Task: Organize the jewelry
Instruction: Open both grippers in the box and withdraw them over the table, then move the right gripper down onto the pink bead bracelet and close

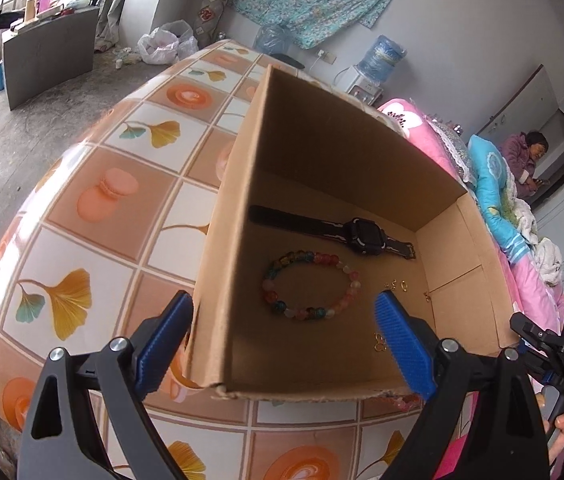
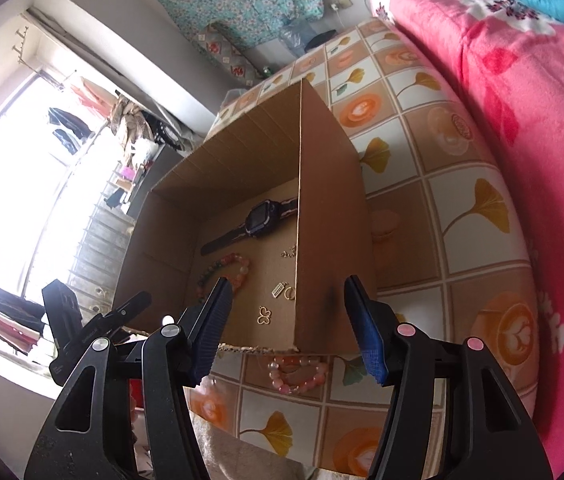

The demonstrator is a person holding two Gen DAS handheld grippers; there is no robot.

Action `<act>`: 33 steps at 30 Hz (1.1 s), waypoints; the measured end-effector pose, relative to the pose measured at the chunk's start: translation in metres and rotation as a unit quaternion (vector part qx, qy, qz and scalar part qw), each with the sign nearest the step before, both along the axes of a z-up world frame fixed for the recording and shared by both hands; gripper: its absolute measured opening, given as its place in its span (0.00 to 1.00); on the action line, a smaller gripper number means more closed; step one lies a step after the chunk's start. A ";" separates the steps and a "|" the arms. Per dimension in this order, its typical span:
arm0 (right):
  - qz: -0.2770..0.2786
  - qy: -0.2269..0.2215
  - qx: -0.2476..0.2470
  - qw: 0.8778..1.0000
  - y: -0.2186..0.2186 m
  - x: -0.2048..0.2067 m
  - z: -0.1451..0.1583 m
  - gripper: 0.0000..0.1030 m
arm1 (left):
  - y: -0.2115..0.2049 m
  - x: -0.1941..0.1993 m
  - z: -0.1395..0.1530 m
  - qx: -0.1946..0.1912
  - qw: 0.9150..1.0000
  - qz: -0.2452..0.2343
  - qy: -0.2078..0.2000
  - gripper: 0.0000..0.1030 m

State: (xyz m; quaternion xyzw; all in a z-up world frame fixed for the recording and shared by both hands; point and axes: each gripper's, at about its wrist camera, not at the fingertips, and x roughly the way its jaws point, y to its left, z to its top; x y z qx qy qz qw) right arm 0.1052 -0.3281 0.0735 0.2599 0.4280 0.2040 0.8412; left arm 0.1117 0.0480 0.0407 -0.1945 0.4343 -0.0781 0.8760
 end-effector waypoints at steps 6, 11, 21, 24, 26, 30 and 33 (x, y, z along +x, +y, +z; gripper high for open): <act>-0.068 -0.056 0.007 0.996 -0.019 -0.046 0.016 0.55 | 0.016 -0.027 0.020 0.053 0.996 -0.012 -0.071 0.88; -0.079 -0.045 0.010 0.996 -0.009 -0.072 -0.002 0.55 | 0.028 -0.065 0.022 0.092 0.989 -0.048 -0.108 0.89; -0.051 -0.007 -0.062 0.997 0.032 -0.089 -0.037 0.56 | -0.004 -0.111 0.004 0.149 0.973 -0.127 -0.125 0.92; -0.047 0.000 -0.080 0.996 0.038 -0.086 -0.045 0.56 | -0.040 -0.115 -0.013 0.175 0.964 -0.163 -0.118 0.92; -0.047 0.004 -0.089 0.995 0.043 -0.082 -0.049 0.55 | -0.063 -0.114 -0.024 0.190 0.959 -0.183 -0.102 0.92; -0.050 0.006 -0.109 0.993 0.052 -0.074 -0.056 0.51 | -0.096 -0.107 -0.043 0.241 0.949 -0.187 -0.079 0.92; -0.050 0.003 -0.125 0.991 0.057 -0.067 -0.059 0.48 | -0.111 -0.100 -0.054 0.266 0.943 -0.190 -0.061 0.92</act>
